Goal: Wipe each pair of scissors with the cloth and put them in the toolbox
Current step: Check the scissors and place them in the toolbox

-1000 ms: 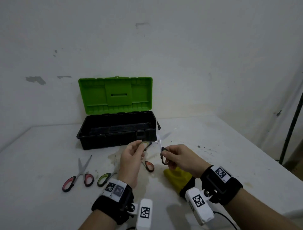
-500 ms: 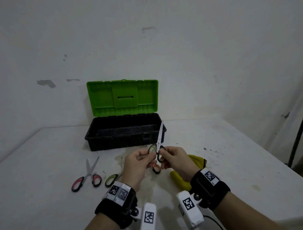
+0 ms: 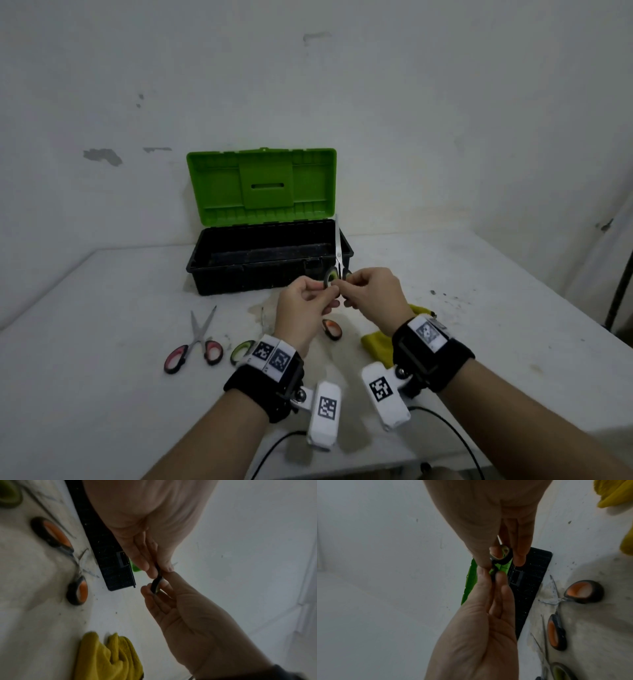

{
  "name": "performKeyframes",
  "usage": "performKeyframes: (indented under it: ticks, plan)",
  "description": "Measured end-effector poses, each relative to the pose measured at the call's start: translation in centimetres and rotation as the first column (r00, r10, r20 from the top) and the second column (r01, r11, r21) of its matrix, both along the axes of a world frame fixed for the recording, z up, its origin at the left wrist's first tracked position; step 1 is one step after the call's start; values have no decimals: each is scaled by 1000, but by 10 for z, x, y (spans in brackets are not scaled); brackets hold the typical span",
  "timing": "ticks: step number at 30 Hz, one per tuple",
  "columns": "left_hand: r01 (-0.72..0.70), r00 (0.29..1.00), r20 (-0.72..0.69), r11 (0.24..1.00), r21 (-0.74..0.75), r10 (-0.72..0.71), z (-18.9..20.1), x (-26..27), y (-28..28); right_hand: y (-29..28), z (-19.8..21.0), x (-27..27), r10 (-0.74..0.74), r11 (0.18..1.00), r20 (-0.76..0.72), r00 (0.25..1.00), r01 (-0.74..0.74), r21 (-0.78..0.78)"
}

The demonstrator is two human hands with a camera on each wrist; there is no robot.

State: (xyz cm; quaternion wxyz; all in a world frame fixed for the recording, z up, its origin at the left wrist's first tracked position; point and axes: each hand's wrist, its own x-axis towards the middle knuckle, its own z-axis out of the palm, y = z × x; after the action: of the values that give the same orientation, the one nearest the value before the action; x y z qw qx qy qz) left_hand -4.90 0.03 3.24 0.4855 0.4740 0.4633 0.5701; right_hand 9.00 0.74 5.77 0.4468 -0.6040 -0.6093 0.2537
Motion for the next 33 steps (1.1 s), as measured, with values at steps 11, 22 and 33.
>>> performKeyframes:
  ticks: [11, 22, 33]
  plan:
    - [-180, 732, -627, 963, 200, 267, 27, -135, 83, 71, 28, -11, -115, 993, 223, 968, 121, -13]
    - [-340, 565, -818, 933, -118, 103, -1, -227, 168, 179, 20, -42, -56, 959, 581, 812, 205, -194]
    - [-257, 621, -778, 963, -82, 100, -20, -245, 180, 218, 5, -48, 68, 934, 683, 727, 195, -300]
